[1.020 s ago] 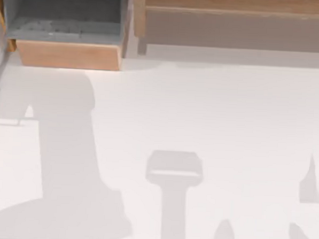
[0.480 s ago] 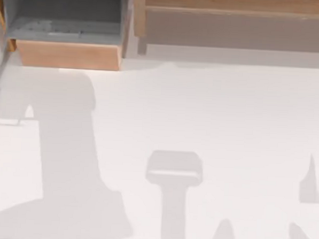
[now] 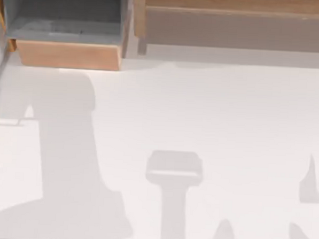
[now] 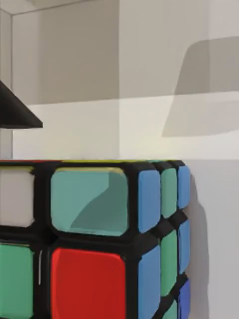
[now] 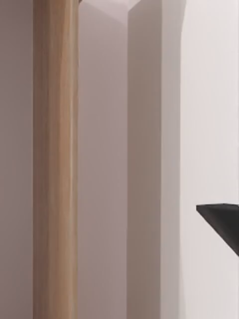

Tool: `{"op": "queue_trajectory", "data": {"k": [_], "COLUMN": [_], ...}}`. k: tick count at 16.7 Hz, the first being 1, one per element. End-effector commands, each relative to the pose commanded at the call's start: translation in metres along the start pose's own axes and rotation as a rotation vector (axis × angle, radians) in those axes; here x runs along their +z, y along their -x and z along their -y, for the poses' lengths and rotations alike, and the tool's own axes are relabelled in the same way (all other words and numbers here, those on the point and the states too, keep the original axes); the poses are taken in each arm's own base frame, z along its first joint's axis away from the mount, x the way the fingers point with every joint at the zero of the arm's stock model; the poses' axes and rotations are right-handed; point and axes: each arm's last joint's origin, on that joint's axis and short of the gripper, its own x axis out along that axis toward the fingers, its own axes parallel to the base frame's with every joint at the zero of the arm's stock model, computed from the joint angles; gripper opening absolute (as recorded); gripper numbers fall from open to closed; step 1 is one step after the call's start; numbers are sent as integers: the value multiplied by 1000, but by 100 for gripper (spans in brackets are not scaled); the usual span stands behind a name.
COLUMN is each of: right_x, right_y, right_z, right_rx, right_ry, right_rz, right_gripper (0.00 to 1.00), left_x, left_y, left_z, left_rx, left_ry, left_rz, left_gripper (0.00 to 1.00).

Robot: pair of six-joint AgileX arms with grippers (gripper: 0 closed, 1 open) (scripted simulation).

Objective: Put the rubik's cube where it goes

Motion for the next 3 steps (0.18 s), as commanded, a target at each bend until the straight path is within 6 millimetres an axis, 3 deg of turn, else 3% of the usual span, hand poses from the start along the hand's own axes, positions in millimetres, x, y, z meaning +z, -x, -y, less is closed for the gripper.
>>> {"op": "queue_trajectory", "data": {"k": [3], "right_x": [0], "right_y": [0], "right_z": [0], "right_rx": [0], "right_ry": [0], "right_rz": [0], "right_gripper": [100], "left_x": [0], "left_y": [0], "left_z": [0], "left_rx": [0], "left_ry": [0], "left_rz": [0], "left_gripper": [100]}}
